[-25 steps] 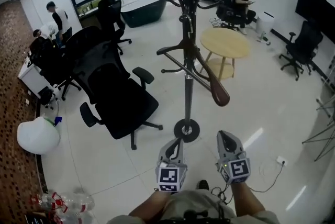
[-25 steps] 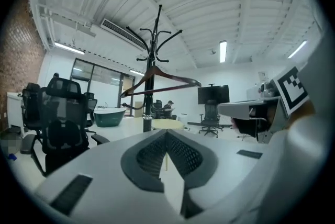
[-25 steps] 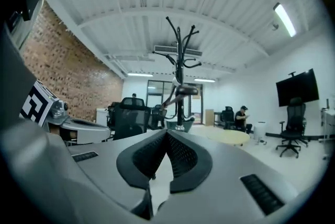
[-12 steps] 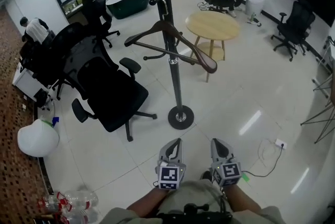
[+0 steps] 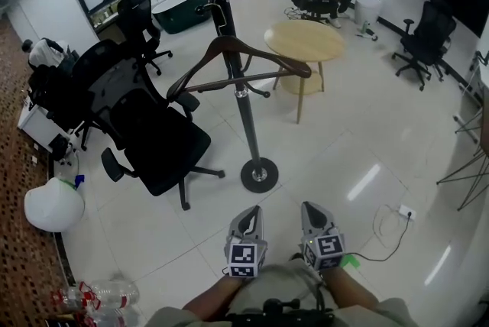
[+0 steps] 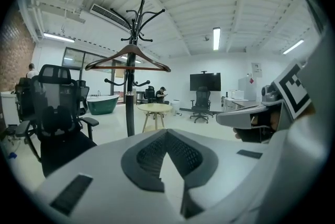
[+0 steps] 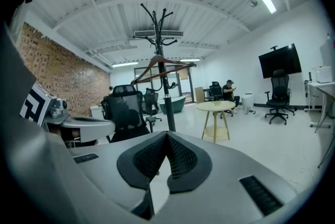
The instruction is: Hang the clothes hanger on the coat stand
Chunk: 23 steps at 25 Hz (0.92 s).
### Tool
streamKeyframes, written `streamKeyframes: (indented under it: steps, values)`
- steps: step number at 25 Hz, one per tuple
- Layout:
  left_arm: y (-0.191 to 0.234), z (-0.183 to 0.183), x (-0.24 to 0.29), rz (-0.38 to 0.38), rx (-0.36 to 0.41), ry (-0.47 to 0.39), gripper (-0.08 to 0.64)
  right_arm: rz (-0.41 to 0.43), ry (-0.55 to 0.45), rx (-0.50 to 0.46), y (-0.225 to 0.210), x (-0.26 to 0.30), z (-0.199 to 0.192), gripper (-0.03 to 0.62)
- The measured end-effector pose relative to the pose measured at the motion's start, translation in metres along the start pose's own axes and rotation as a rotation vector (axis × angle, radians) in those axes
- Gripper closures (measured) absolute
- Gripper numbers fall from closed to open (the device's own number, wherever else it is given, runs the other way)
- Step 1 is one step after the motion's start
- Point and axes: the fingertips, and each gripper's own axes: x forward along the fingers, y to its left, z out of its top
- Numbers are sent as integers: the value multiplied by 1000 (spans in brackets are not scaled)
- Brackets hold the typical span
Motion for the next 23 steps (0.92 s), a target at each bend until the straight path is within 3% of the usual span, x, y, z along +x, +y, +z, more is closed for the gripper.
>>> streamKeyframes:
  steps: [12, 23]
  values:
    - [-20, 3, 0, -36, -8, 0, 560, 29, 1, -9, 3, -15, 9, 592]
    - [-21, 9, 4, -60, 19, -3, 560, -2, -4, -7, -1, -17, 4, 592]
